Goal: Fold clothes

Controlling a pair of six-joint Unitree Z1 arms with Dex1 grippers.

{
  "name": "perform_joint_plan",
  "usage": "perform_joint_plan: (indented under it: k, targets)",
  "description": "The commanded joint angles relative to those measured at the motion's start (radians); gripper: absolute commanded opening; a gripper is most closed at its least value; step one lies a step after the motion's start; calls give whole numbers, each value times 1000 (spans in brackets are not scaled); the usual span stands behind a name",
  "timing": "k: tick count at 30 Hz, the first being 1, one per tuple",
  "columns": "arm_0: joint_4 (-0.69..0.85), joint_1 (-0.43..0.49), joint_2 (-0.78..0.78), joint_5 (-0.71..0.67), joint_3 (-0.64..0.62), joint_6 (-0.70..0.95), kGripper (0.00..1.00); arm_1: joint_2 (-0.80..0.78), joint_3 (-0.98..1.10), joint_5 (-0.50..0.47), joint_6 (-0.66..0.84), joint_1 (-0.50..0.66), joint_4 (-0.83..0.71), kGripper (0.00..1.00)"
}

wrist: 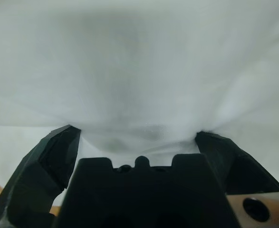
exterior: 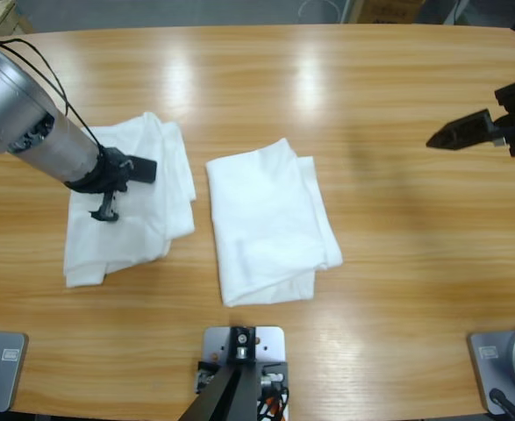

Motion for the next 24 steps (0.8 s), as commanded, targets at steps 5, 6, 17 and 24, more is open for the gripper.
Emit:
perform_joint_plan:
  k: [5, 6, 17, 24]
  targets:
    - [24, -192, 118, 47, 185, -55, 977, 48, 27, 37, 28, -39, -32, 1000]
    - [28, -218, 110, 47, 182, -64, 977, 57, 30, 67, 27, -54, -33, 1000]
    - [78, -307, 20, 99, 174, -186, 973, 67, 63, 237, 32, -96, -15, 1000]
    - [286, -257, -137, 166, 5, -216, 977, 61, 80, 307, 32, -114, 9, 1000]
